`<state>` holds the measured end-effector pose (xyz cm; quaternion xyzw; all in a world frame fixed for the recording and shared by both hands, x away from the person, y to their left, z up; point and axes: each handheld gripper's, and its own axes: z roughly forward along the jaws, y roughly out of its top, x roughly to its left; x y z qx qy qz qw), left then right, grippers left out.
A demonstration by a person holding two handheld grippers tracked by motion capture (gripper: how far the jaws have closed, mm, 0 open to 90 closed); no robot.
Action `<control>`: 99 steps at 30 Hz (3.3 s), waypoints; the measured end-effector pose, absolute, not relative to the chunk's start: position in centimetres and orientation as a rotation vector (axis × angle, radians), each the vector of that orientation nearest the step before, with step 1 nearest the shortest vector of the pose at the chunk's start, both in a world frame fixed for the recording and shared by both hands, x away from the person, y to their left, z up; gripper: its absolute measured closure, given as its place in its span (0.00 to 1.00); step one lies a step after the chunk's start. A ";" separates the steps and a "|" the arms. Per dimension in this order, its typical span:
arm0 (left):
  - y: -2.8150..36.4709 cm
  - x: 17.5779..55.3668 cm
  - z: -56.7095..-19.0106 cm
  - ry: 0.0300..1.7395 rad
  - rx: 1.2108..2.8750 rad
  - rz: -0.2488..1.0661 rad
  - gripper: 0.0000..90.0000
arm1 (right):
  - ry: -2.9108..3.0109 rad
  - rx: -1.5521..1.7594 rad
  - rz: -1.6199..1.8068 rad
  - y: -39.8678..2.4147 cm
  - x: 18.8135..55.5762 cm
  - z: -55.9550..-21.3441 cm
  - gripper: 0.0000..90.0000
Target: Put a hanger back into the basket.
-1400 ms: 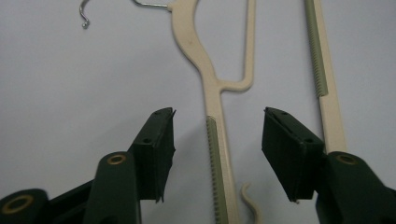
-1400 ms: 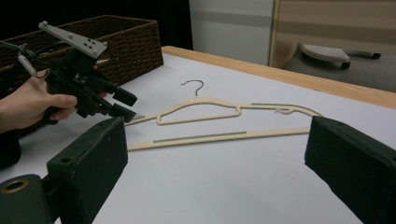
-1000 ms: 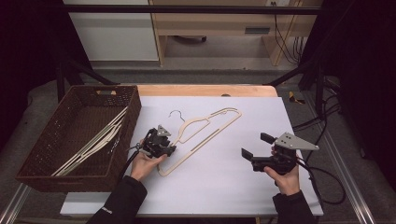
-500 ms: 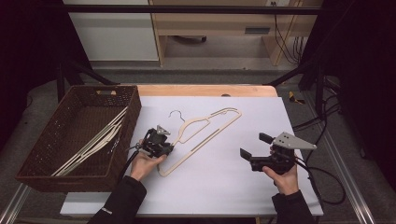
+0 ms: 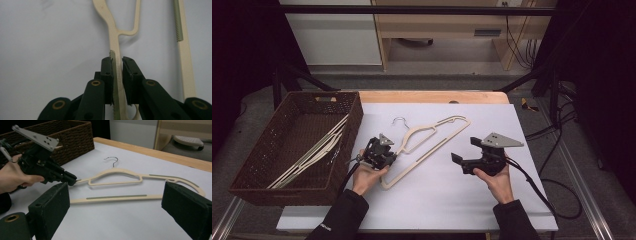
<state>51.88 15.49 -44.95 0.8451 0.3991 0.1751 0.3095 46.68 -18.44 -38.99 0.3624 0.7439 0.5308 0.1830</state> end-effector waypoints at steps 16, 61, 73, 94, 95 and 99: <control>15.3 49.8 -42.0 0.986 2.164 0.542 0.88 | 2.119 1.073 1.520 -11.4 53.0 -39.2 0.20; 14.6 48.3 -40.6 0.943 2.134 0.596 0.88 | 2.224 1.147 1.308 -3.7 62.4 -42.8 0.54; 14.3 48.3 -41.1 0.929 2.167 0.588 0.88 | 2.272 1.134 1.256 -2.6 63.0 -44.2 0.86; 14.5 47.6 -41.9 0.913 2.158 0.498 1.00 | 2.295 1.008 1.204 -3.7 61.3 -41.4 0.99; 14.5 47.6 -41.9 0.913 2.158 0.498 1.00 | 2.295 1.008 1.204 -3.7 61.3 -41.4 0.99; 14.4 47.5 -42.0 0.919 2.157 0.519 1.00 | 2.303 0.982 1.204 -3.7 60.9 -41.1 0.99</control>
